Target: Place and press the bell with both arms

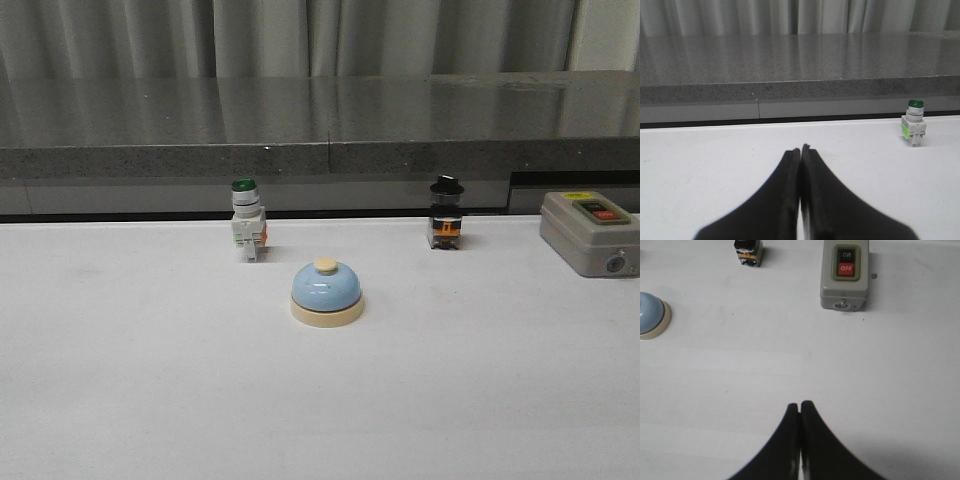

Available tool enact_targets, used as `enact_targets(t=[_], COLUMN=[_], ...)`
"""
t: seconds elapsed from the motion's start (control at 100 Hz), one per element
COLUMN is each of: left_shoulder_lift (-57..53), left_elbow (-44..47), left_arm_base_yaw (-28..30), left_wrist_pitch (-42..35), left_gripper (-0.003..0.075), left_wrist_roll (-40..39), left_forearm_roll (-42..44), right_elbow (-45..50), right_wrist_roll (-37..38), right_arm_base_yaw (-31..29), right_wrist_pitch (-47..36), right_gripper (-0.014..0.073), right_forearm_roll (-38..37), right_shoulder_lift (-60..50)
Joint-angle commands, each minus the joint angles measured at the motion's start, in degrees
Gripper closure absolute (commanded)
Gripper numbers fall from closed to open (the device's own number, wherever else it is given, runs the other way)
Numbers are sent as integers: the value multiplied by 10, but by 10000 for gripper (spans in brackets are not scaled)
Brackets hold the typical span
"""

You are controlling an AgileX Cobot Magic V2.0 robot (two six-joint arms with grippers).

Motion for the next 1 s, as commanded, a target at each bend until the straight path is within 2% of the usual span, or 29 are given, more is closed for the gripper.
enact_targets(t=[0.0,0.38,0.99], left_shoulder_lift=[-16,-16,-16], left_elbow=[23,23,23], left_arm_base_yaw=[1,1,1], left_wrist_pitch=[-48,-48,-48], left_gripper=[739,740,740], left_wrist_roll=[-4,-4,-4], left_forearm_roll=[-1,-1,-1], right_elbow=[-21,-46,-300], right_wrist_roll=[-6,-9,-9], right_arm_base_yaw=[4,99,227], right_wrist_pitch=[-37,-100,-110], right_gripper=[654,654,654], right_forearm_roll=[1,1,2], right_shoulder_lift=[15,143,445])
